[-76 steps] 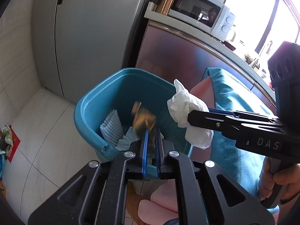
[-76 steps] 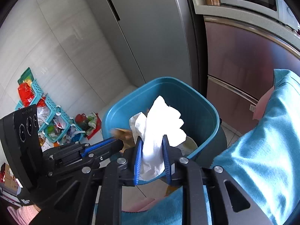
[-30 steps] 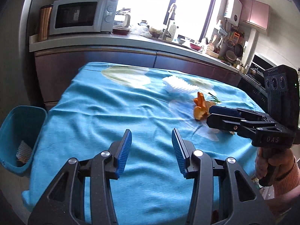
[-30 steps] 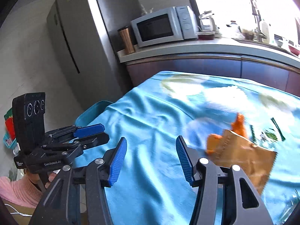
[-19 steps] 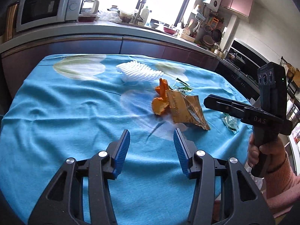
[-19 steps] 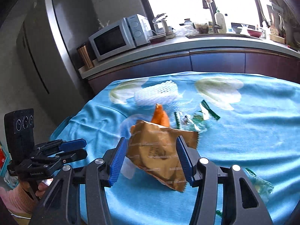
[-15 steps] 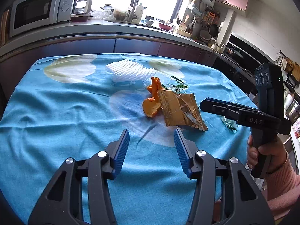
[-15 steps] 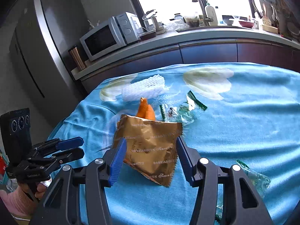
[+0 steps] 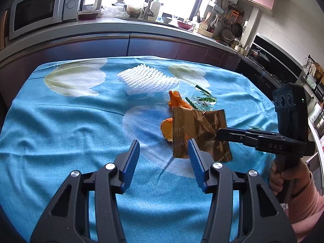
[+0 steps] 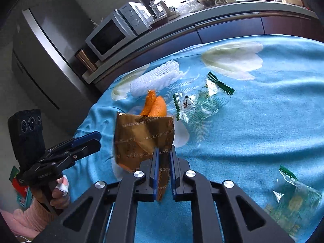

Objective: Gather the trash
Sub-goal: 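Grasp the orange peel with the left tool while the right tool grasps the gold wrapper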

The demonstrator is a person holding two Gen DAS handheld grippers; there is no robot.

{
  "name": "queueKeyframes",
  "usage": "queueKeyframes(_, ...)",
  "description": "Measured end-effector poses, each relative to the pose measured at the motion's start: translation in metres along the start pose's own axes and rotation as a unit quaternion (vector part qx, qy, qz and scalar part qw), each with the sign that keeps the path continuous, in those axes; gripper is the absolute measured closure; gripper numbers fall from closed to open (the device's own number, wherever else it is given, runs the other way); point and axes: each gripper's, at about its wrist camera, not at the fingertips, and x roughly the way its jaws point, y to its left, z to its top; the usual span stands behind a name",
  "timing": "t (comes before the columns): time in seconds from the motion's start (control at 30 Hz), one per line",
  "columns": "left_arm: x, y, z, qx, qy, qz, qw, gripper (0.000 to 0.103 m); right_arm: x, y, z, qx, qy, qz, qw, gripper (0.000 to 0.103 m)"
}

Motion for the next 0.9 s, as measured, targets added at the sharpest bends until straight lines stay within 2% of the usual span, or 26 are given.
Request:
queueKeyframes(0.07, 0.006, 0.003, 0.004, -0.001, 0.006, 0.0, 1.0, 0.055, -0.009, 0.002, -0.001, -0.006, -0.013, 0.002, 1.0, 0.099)
queueKeyframes(0.17, 0.014, 0.004, 0.01, 0.0, 0.014, -0.006, 0.9999, 0.055, -0.029, -0.005, -0.002, 0.013, -0.04, 0.03, 0.999, 0.101)
queueKeyframes(0.3, 0.024, -0.004, 0.016, 0.013, 0.022, -0.015, 0.9996, 0.055, -0.054, -0.012, -0.001, 0.022, -0.073, 0.024, 0.997, 0.101)
queueKeyframes(0.37, 0.031, -0.01, 0.017, 0.024, 0.03, -0.024, 0.999, 0.055, -0.06, -0.014, 0.0, 0.023, -0.08, 0.021, 0.996, 0.101)
queueKeyframes(0.53, 0.052, -0.022, 0.021, 0.042, 0.053, -0.009, 0.9977, 0.056, -0.061, -0.016, 0.001, 0.024, -0.084, 0.019, 0.996, 0.101)
queueKeyframes(0.63, 0.06, -0.024, 0.021, 0.046, 0.064, -0.007, 0.9969, 0.069, -0.061, -0.018, 0.001, 0.03, -0.085, 0.024, 0.996, 0.101)
queueKeyframes(0.7, 0.06, -0.022, 0.022, 0.04, 0.064, -0.011, 0.9971, 0.083, -0.059, -0.017, 0.001, 0.029, -0.086, 0.026, 0.996, 0.101)
queueKeyframes(0.9, 0.048, -0.019, 0.019, 0.029, 0.044, -0.008, 0.9986, 0.093, -0.061, -0.009, 0.005, 0.021, -0.09, 0.034, 0.995, 0.101)
